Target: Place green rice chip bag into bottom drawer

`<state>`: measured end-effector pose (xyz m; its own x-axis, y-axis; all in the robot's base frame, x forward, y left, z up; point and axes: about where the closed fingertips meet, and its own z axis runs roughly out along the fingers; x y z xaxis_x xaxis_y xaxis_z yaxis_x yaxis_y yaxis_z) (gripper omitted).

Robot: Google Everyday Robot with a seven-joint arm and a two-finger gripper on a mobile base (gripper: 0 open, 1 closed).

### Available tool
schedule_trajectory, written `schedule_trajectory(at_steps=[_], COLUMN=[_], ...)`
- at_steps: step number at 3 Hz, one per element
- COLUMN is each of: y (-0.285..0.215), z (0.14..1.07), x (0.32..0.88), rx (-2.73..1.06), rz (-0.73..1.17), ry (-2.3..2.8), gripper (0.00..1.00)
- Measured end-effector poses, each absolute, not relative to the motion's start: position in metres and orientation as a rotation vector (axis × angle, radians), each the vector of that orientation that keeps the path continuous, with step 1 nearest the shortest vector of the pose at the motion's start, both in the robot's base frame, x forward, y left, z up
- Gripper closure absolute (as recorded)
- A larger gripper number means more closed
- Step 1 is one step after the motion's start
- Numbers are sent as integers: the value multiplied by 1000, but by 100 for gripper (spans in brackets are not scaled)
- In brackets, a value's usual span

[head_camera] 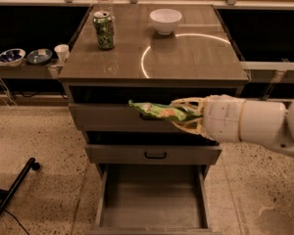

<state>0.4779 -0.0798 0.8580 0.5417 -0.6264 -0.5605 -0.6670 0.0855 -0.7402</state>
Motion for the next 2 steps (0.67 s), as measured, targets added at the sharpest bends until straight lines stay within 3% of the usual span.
schedule_trajectory(at_steps=[2], y=[-82], z=[835], x=[473], rx=[-1686], rz=[-39], ry=[1196], gripper=[100])
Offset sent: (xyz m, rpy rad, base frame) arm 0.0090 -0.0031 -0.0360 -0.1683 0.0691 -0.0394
